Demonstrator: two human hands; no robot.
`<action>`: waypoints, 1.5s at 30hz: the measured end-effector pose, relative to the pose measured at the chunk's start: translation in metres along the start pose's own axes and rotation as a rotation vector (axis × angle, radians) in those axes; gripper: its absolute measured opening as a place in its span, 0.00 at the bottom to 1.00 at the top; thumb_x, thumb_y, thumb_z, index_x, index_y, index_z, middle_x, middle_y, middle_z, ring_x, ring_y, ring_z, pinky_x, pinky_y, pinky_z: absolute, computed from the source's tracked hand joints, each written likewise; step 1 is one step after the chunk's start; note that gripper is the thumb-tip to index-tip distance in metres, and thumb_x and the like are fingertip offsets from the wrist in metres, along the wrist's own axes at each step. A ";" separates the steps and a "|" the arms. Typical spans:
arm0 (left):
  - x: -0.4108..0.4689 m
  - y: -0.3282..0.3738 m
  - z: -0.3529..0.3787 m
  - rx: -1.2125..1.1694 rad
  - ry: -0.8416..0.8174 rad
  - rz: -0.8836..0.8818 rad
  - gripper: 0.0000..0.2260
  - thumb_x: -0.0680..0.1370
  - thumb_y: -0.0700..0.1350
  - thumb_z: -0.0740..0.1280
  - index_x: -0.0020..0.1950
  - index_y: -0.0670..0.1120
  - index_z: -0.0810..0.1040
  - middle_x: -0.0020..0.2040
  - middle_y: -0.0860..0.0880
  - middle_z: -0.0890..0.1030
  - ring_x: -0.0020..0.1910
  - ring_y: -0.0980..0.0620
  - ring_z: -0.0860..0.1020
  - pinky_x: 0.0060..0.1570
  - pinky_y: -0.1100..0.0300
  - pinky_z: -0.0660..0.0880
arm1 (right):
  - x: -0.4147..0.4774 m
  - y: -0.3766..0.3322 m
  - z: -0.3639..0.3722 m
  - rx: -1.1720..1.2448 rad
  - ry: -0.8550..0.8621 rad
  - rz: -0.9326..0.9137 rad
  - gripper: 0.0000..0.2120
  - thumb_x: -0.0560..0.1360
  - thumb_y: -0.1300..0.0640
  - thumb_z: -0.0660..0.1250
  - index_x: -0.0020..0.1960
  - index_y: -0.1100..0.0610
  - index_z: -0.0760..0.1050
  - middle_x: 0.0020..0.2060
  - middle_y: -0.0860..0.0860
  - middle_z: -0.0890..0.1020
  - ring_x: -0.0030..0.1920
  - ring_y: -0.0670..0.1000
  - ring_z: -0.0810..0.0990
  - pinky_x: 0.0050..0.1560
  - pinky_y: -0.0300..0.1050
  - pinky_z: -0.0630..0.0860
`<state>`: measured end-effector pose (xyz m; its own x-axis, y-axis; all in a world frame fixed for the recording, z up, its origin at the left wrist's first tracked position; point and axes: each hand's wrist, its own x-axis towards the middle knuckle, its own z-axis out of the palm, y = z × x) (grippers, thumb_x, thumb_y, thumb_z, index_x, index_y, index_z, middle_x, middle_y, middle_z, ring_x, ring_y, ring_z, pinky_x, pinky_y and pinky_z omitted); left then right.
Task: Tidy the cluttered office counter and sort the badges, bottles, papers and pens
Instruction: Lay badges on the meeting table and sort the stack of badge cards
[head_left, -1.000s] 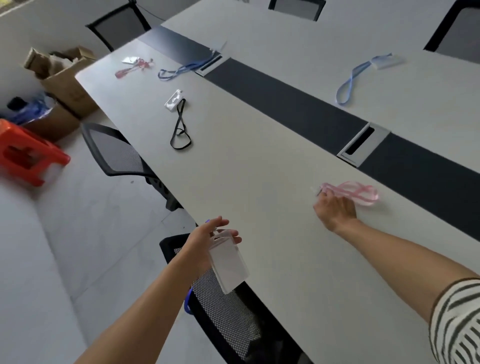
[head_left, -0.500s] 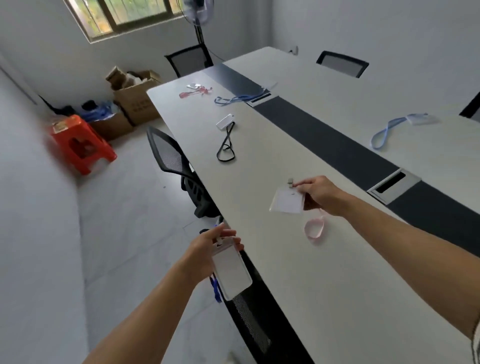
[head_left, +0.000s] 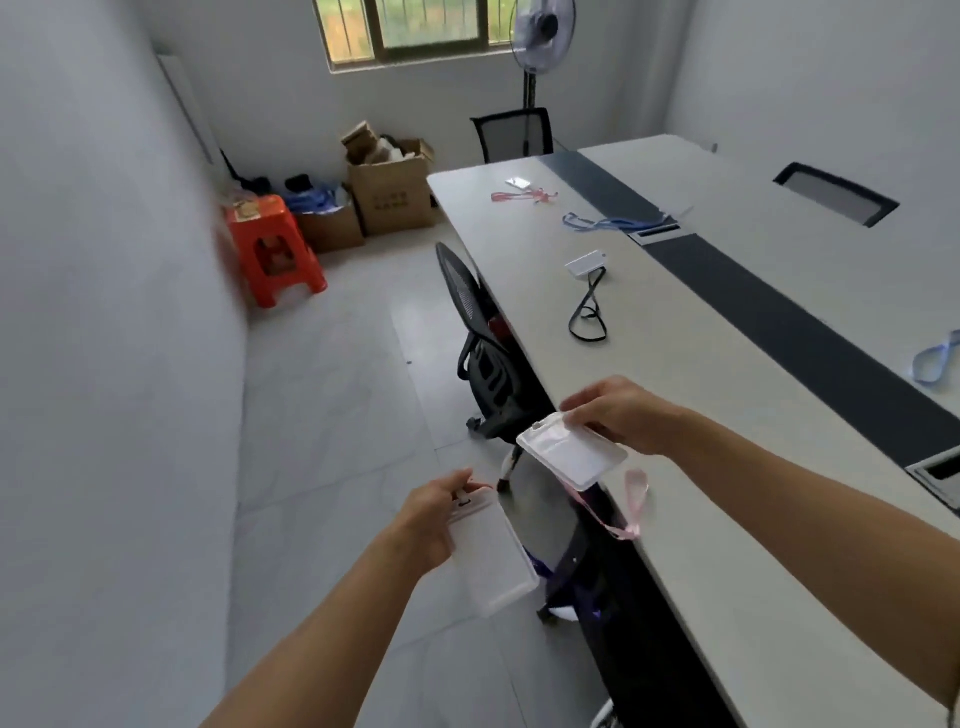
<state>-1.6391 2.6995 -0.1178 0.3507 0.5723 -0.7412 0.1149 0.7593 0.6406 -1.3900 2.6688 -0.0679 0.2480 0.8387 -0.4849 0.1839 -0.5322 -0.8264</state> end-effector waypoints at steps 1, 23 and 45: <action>0.004 0.007 -0.025 -0.032 0.011 0.001 0.13 0.80 0.48 0.63 0.45 0.39 0.79 0.35 0.43 0.80 0.34 0.46 0.78 0.38 0.55 0.77 | 0.011 -0.013 0.024 0.010 0.026 -0.012 0.09 0.73 0.66 0.71 0.54 0.64 0.80 0.46 0.59 0.82 0.41 0.53 0.80 0.43 0.44 0.78; 0.100 0.146 -0.124 -0.278 -0.015 0.045 0.05 0.73 0.35 0.69 0.48 0.37 0.82 0.51 0.39 0.80 0.49 0.39 0.78 0.47 0.44 0.77 | 0.121 -0.084 0.148 0.078 -0.114 0.003 0.13 0.73 0.52 0.73 0.51 0.60 0.82 0.43 0.56 0.84 0.39 0.53 0.83 0.33 0.41 0.78; 0.333 0.375 -0.045 -0.406 -0.168 0.054 0.05 0.77 0.42 0.65 0.43 0.46 0.70 0.53 0.38 0.80 0.50 0.41 0.79 0.60 0.45 0.74 | 0.380 -0.170 0.033 0.399 -0.258 0.169 0.08 0.74 0.58 0.71 0.48 0.63 0.81 0.36 0.55 0.80 0.32 0.48 0.76 0.31 0.36 0.76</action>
<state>-1.5209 3.1888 -0.1334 0.4963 0.5817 -0.6445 -0.2704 0.8090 0.5219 -1.3584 3.0816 -0.1214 -0.0091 0.7728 -0.6346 -0.2290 -0.6194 -0.7509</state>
